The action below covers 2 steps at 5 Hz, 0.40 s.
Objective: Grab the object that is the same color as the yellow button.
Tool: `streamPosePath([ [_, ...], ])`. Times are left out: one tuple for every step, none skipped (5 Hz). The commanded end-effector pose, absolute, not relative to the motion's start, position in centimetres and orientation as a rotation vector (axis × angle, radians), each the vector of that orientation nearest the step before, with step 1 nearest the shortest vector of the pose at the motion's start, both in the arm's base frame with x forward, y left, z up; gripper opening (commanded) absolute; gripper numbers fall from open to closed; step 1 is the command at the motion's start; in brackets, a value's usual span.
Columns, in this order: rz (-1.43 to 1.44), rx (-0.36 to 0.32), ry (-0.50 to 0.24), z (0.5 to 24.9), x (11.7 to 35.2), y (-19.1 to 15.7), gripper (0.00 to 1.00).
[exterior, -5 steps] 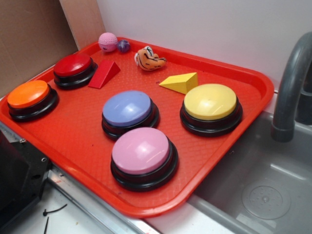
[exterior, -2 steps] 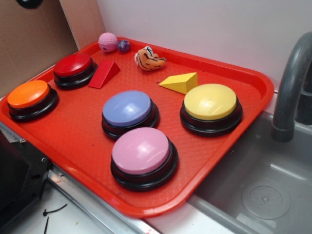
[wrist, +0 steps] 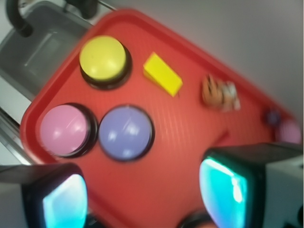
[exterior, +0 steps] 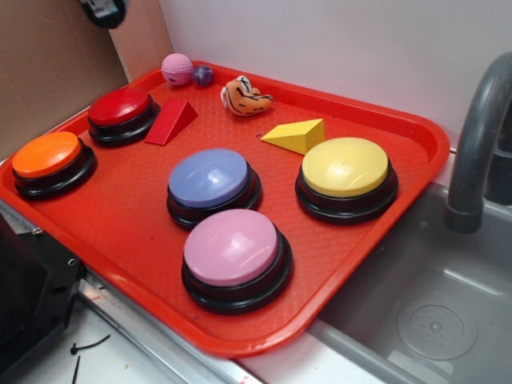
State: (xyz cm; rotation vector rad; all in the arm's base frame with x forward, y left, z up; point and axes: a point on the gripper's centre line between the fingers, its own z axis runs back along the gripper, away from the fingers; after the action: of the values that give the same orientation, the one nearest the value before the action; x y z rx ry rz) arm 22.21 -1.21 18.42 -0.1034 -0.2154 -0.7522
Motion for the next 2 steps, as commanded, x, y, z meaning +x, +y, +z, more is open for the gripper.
streamPosePath([
  [-1.250,-0.048,-0.445,15.9,29.3,-3.4,1.00],
  [-1.341,-0.010,-0.469,14.0,30.8,-4.3,1.00],
])
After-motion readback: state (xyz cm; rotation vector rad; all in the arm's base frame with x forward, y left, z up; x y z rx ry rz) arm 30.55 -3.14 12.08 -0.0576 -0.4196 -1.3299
